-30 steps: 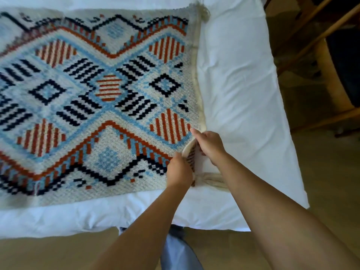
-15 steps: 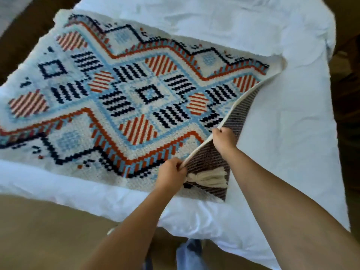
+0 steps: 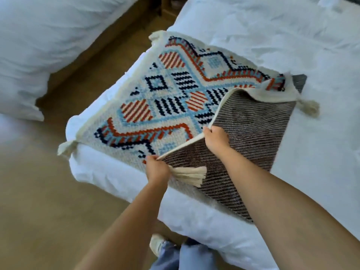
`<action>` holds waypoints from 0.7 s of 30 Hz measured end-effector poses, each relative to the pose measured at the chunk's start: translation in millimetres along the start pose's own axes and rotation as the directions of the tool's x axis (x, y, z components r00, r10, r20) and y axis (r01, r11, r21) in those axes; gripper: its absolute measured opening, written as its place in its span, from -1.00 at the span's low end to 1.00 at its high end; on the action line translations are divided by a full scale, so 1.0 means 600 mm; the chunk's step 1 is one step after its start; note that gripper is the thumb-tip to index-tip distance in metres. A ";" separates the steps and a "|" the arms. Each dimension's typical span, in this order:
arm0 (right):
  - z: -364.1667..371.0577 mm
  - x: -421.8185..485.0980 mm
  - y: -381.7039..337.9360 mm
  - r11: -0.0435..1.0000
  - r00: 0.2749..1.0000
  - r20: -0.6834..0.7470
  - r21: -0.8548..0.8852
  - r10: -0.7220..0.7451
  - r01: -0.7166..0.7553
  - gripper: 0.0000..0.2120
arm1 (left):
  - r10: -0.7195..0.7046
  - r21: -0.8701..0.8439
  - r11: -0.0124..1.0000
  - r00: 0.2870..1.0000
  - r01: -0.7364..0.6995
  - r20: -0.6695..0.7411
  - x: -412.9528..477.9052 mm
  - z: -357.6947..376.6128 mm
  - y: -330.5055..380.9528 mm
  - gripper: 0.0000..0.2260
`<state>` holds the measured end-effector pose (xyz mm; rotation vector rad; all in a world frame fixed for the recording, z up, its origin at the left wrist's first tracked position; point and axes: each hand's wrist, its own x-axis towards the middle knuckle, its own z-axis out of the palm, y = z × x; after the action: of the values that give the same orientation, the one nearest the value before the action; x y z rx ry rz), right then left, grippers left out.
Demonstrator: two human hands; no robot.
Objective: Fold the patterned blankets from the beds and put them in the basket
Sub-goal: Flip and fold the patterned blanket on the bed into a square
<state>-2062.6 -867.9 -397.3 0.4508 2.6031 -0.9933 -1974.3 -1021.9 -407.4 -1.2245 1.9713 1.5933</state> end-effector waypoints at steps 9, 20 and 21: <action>0.151 0.039 -0.166 0.999 0.993 0.107 -0.006 -0.051 0.052 -0.60 | 0.213 0.236 0.955 0.970 -0.181 -0.117 0.114 -0.158 0.008 -0.87; 0.337 0.125 -0.322 0.998 0.998 0.052 -0.060 -0.023 0.026 -0.63 | 0.333 0.679 0.656 0.934 -0.329 0.131 0.323 -0.345 0.050 -0.79; 0.349 0.130 -0.334 0.997 0.998 0.054 -0.071 -0.024 0.028 -0.61 | 0.327 0.676 0.653 0.932 -0.341 0.155 0.340 -0.357 0.053 -0.78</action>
<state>-2174.6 -1139.5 -460.0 0.3689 2.5933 -0.9043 -2062.5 -1300.7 -461.7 -0.5468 2.5388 0.7866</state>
